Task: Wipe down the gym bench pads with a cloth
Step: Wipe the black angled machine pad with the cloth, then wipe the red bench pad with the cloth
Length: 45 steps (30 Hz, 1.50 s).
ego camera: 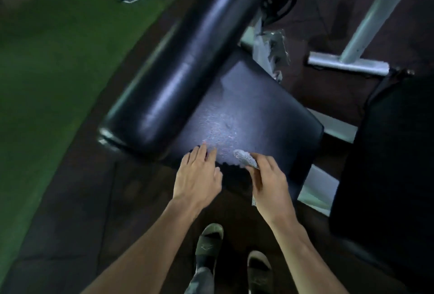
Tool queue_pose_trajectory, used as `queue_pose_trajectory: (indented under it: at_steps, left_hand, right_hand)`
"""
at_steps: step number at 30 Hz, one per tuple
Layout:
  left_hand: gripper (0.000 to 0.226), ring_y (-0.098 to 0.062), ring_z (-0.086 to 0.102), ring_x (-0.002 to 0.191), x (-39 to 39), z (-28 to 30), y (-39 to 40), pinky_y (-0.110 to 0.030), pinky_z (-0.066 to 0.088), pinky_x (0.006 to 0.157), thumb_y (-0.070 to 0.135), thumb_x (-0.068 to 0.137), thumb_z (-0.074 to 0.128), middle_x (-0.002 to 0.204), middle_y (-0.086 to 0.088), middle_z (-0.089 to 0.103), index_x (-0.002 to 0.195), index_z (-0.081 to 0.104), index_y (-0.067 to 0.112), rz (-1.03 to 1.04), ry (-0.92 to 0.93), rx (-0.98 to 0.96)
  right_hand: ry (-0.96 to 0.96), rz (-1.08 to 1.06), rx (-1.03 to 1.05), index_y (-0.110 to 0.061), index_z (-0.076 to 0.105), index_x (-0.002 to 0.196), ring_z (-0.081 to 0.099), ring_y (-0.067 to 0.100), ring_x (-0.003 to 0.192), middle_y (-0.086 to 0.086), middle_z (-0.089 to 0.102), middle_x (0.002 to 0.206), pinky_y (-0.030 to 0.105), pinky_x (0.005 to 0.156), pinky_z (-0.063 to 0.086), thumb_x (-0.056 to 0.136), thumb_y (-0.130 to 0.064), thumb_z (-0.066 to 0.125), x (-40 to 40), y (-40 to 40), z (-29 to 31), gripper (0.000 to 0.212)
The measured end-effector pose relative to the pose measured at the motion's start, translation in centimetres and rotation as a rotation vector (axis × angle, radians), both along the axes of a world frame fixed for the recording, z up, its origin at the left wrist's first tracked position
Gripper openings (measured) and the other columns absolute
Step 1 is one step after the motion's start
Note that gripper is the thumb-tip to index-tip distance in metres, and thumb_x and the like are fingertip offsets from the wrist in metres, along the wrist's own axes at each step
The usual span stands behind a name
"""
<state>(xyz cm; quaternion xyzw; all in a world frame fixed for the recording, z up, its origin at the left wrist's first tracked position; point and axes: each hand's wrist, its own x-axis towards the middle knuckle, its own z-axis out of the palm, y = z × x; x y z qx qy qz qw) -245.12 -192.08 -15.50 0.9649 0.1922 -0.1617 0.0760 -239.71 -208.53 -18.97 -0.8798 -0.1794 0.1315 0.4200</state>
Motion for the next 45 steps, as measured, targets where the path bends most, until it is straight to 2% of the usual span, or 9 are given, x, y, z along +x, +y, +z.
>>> queue_pose_trajectory:
  at_steps: [4, 7, 12, 16, 21, 25, 31, 41, 45]
  left_hand:
    - [0.042, -0.026, 0.052, 0.130, -4.9, 7.4, 0.6, -0.040, 0.040, 0.109, 0.035, 0.101, 0.046, 0.142, -0.004, 0.055, 0.139, 0.056, 0.018, 0.173, -0.001, -0.012]
    - [0.033, -0.025, 0.058, 0.118, -9.5, 13.2, 1.4, -0.040, 0.043, 0.100, 0.036, 0.101, 0.047, 0.125, -0.002, 0.063, 0.124, 0.064, 0.019, 0.308, -0.030, -0.014]
    - [0.025, -0.024, 0.060, 0.108, -18.7, 21.9, 3.2, -0.039, 0.045, 0.092, 0.034, 0.099, 0.047, 0.108, 0.001, 0.066, 0.105, 0.067, 0.020, 0.617, -0.158, 0.022]
    - [0.024, -0.023, 0.060, 0.107, -26.3, 26.9, 4.5, -0.039, 0.046, 0.092, 0.034, 0.099, 0.049, 0.104, 0.002, 0.066, 0.102, 0.068, 0.019, 0.901, -0.286, 0.065]
    - [0.025, -0.022, 0.059, 0.104, -36.0, 31.1, 5.3, -0.036, 0.045, 0.083, 0.036, 0.099, 0.050, 0.104, 0.003, 0.066, 0.100, 0.069, 0.020, 1.243, -0.391, 0.124]
    - [0.029, -0.022, 0.059, 0.105, -44.8, 33.3, 5.2, -0.037, 0.048, 0.085, 0.039, 0.100, 0.050, 0.106, 0.002, 0.066, 0.106, 0.069, 0.018, 1.493, -0.448, 0.179]
    - [0.028, -0.025, 0.060, 0.108, -57.3, 35.6, 2.4, -0.040, 0.051, 0.091, 0.039, 0.100, 0.051, 0.108, -0.001, 0.065, 0.106, 0.069, 0.018, 1.823, -0.426, 0.241]
    - [0.029, -0.021, 0.055, 0.112, -70.7, 37.4, -2.2, -0.040, 0.051, 0.089, 0.037, 0.100, 0.050, 0.112, -0.001, 0.062, 0.105, 0.069, 0.016, 2.343, -0.444, 0.471]
    - [0.028, -0.016, 0.050, 0.116, -74.3, 37.3, -2.2, -0.037, 0.050, 0.089, 0.038, 0.100, 0.050, 0.119, 0.004, 0.058, 0.107, 0.068, 0.018, 2.529, -0.471, 0.505]
  right_hand:
    - [-0.032, 0.285, -0.062, -0.016, 0.063, 0.126, 0.064, 0.027, 0.095, 0.002, 0.062, 0.114, 0.044, 0.080, 0.055, 0.100, -0.038, 0.053, -2.4, 0.4, 8.5, 0.035]
    - [-0.074, 0.526, -0.073, -0.018, 0.061, 0.127, 0.064, 0.026, 0.101, 0.001, 0.061, 0.119, 0.045, 0.084, 0.056, 0.099, -0.039, 0.053, -4.9, 1.5, 14.4, 0.036]
    - [-0.145, 0.869, -0.008, -0.014, 0.060, 0.130, 0.062, 0.020, 0.106, 0.002, 0.061, 0.121, 0.035, 0.086, 0.055, 0.099, -0.041, 0.050, -9.2, 6.4, 23.3, 0.042]
    - [-0.194, 1.144, 0.030, -0.014, 0.060, 0.128, 0.061, 0.025, 0.107, 0.003, 0.061, 0.118, 0.047, 0.087, 0.055, 0.100, -0.051, 0.044, -13.6, 12.7, 28.8, 0.049]
    - [-0.294, 1.466, 0.108, -0.012, 0.063, 0.128, 0.061, 0.019, 0.102, 0.003, 0.063, 0.115, 0.038, 0.090, 0.053, 0.099, -0.049, 0.042, -21.3, 20.2, 34.2, 0.051]
    - [-0.265, 1.721, 0.179, -0.012, 0.062, 0.130, 0.058, 0.010, 0.102, -0.004, 0.060, 0.116, 0.026, 0.088, 0.047, 0.099, -0.044, 0.046, -29.7, 25.2, 36.7, 0.048]
    - [-0.237, 2.073, 0.321, -0.016, 0.063, 0.127, 0.062, 0.016, 0.099, -0.004, 0.061, 0.113, 0.038, 0.085, 0.054, 0.098, -0.052, 0.044, -44.0, 30.1, 38.6, 0.050]
    - [-0.137, 2.560, 0.479, -0.021, 0.064, 0.123, 0.060, 0.005, 0.092, -0.015, 0.058, 0.103, 0.019, 0.078, 0.045, 0.097, -0.050, 0.048, -64.8, 34.5, 40.3, 0.042]
    - [-0.139, 2.739, 0.518, -0.025, 0.062, 0.124, 0.061, 0.007, 0.095, -0.018, 0.057, 0.106, 0.025, 0.081, 0.049, 0.096, -0.054, 0.047, -72.6, 36.8, 40.5, 0.043]
